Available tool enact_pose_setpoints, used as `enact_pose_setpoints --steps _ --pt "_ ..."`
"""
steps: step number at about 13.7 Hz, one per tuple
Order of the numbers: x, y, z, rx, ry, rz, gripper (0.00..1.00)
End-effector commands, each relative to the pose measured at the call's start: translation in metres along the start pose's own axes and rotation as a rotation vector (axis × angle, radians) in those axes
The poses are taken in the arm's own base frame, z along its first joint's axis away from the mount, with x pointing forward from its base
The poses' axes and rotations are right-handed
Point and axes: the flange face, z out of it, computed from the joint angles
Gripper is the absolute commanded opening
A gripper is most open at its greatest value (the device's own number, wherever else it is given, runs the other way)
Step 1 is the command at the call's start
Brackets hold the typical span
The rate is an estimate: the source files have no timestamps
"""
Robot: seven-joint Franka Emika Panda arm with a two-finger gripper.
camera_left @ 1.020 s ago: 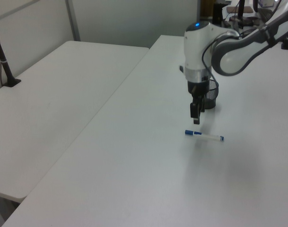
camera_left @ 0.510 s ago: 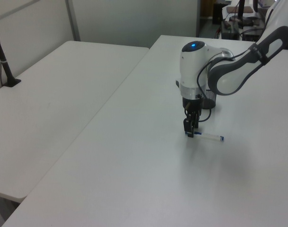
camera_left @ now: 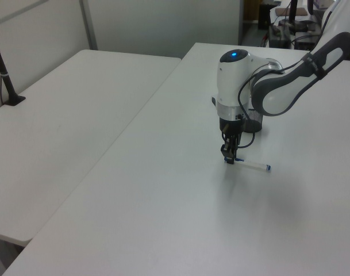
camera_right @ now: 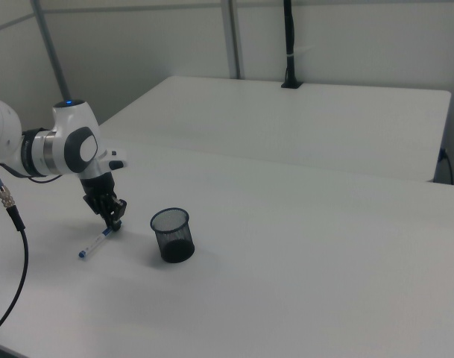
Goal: Insert the marker
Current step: 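Lift the marker and carry it over the black mesh cup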
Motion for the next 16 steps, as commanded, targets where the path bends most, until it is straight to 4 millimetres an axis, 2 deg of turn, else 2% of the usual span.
enact_pose_setpoints --steps 1,2,4,6,8,9,10,12,14,16 --pt "0.023 0.017 -0.027 0.009 0.075 0.049 0.15" --pt "0.03 0.028 -0.042 0.015 0.102 0.068 0.15" --pt "0.042 0.065 -0.097 0.009 0.199 0.105 0.16" --pt "0.041 0.098 -0.139 -0.006 0.269 0.117 0.16" --pt "0.038 0.146 -0.175 -0.03 0.322 0.099 0.16" --pt "0.033 0.17 -0.186 -0.047 0.334 0.083 0.16" --pt "0.027 0.192 -0.191 -0.064 0.337 0.075 0.16" --pt "0.027 0.218 -0.186 -0.079 0.333 0.086 0.16" --pt "0.024 0.235 -0.173 -0.079 0.371 0.101 0.16" --pt "0.017 0.239 -0.156 -0.071 0.409 0.102 0.18"
